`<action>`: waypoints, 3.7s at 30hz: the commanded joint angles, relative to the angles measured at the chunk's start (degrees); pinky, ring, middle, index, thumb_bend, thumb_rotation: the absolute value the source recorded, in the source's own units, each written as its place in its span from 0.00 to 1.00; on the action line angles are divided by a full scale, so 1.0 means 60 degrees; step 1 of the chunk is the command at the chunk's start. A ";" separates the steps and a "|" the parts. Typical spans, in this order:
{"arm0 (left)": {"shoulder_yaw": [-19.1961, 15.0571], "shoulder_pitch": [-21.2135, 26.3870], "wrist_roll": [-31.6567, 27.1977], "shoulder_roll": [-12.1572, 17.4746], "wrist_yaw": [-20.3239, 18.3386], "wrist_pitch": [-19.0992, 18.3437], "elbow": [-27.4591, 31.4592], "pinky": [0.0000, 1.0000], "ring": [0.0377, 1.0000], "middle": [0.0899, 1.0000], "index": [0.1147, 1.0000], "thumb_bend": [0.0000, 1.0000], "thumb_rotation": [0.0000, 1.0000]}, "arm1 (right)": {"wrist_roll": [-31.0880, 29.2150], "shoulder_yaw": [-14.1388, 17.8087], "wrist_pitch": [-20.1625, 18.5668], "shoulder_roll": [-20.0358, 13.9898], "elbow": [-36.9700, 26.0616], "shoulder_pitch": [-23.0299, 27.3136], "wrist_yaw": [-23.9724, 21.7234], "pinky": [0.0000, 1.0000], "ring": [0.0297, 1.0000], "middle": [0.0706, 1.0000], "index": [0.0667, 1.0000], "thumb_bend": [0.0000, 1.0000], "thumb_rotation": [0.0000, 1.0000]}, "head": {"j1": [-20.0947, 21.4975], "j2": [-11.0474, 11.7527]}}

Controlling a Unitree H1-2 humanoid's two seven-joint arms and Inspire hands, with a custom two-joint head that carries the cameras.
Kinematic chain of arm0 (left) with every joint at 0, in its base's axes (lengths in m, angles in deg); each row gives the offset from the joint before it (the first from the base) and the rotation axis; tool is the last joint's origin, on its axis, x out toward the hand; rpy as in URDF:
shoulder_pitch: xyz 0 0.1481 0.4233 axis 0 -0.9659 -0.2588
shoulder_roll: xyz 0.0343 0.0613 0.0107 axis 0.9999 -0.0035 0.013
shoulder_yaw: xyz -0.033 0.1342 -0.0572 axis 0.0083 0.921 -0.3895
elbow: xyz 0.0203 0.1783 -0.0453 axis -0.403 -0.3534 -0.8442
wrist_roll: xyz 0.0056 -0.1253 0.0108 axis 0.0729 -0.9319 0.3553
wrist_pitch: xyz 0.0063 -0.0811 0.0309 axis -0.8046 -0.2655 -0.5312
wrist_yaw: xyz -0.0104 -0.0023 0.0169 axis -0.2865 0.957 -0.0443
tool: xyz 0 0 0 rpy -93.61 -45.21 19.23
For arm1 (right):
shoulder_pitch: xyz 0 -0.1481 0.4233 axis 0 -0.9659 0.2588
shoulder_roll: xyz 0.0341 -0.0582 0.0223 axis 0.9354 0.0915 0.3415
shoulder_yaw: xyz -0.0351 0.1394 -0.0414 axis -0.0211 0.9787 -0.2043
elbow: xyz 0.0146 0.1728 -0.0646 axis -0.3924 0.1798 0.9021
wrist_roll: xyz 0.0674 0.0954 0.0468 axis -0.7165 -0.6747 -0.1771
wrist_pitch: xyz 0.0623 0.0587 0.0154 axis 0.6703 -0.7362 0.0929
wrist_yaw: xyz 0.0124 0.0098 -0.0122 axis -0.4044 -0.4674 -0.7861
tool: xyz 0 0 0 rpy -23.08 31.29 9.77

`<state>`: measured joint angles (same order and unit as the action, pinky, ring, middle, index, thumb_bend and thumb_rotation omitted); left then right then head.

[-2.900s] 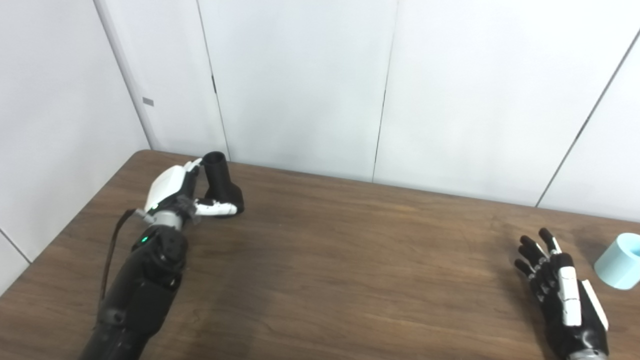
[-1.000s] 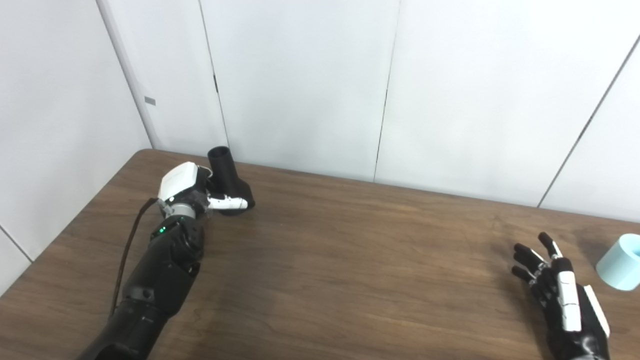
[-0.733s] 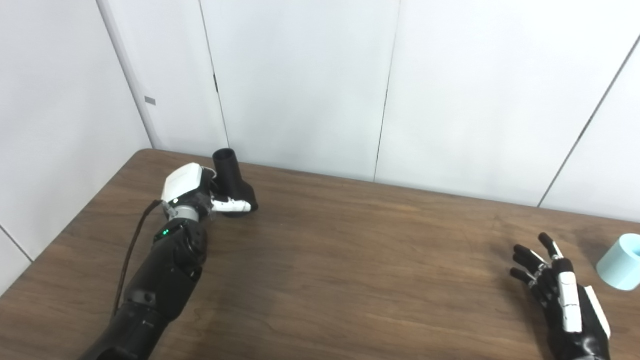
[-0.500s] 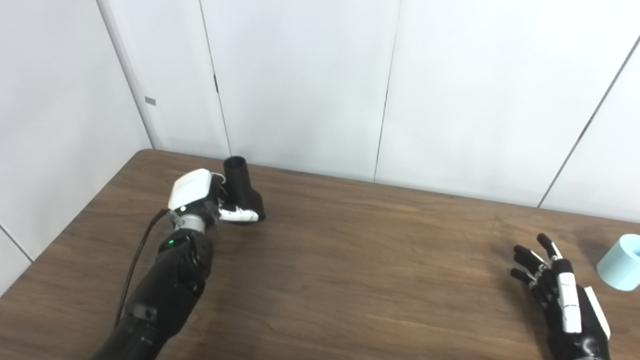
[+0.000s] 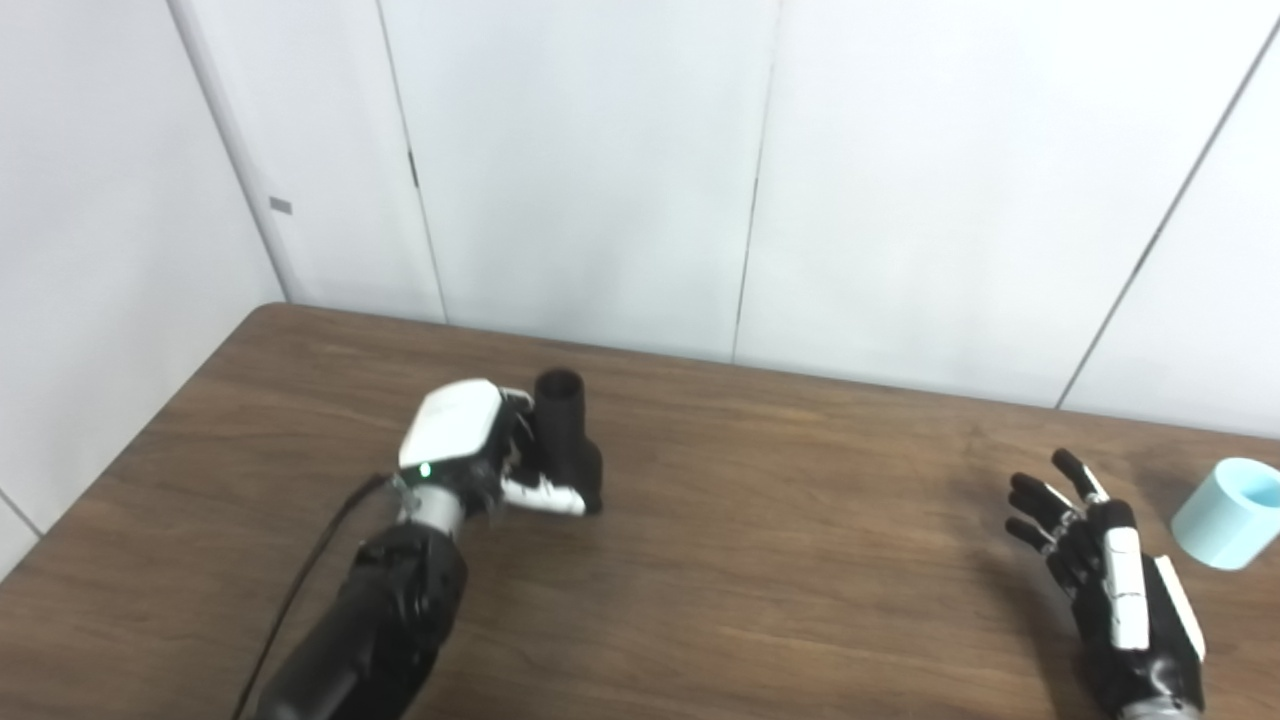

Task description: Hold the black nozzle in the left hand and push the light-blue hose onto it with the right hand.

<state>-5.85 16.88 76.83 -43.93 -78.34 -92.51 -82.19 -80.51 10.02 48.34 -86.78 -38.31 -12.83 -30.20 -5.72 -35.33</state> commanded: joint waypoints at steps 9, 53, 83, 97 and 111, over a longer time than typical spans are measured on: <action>0.0416 -0.0340 0.0650 -0.0492 -0.0220 0.0848 0.1234 0.31 0.39 0.35 0.43 0.52 0.00 | -0.0102 0.0575 -0.0614 -0.1048 -0.0999 0.0466 0.0095 0.84 0.89 0.84 0.91 0.41 0.94 | 0.0585 -0.0335; 0.0016 -0.0931 0.1372 -0.0725 -0.1212 0.2043 0.1381 0.30 0.39 0.34 0.44 0.52 0.00 | 0.6782 -0.1842 -0.0341 -0.6359 0.1963 0.3202 -0.0967 0.86 0.86 0.83 0.82 1.00 0.20 | 0.3236 -0.0577; -0.0098 -0.0975 0.1460 -0.0750 -0.1367 0.2123 0.1442 0.30 0.39 0.35 0.44 0.52 0.00 | 0.7362 -0.2705 0.0725 -0.5751 0.5090 0.4422 0.0485 0.65 0.72 0.74 0.72 0.94 0.13 | 0.3188 -0.0772; -0.0110 -0.1034 0.1429 -0.0753 -0.1394 0.2173 0.1533 0.32 0.41 0.35 0.44 0.52 0.00 | 0.7320 -0.2597 0.1422 -0.5885 0.5432 0.4368 0.1165 0.49 0.45 0.44 0.45 0.52 0.00 | 0.3147 -0.0837; -0.0113 -0.1022 0.1478 -0.0754 -0.1323 0.2193 0.1529 0.31 0.39 0.35 0.44 0.52 0.00 | 0.7431 -0.2443 0.1088 -0.5832 0.4232 0.4084 0.1138 0.55 0.45 0.44 0.45 0.52 0.00 | 0.3090 -0.0886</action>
<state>-6.22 10.13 84.86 -48.97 -86.89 -80.34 -74.38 -35.47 -6.02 54.98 -119.72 -9.54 9.62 -24.20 12.83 -40.60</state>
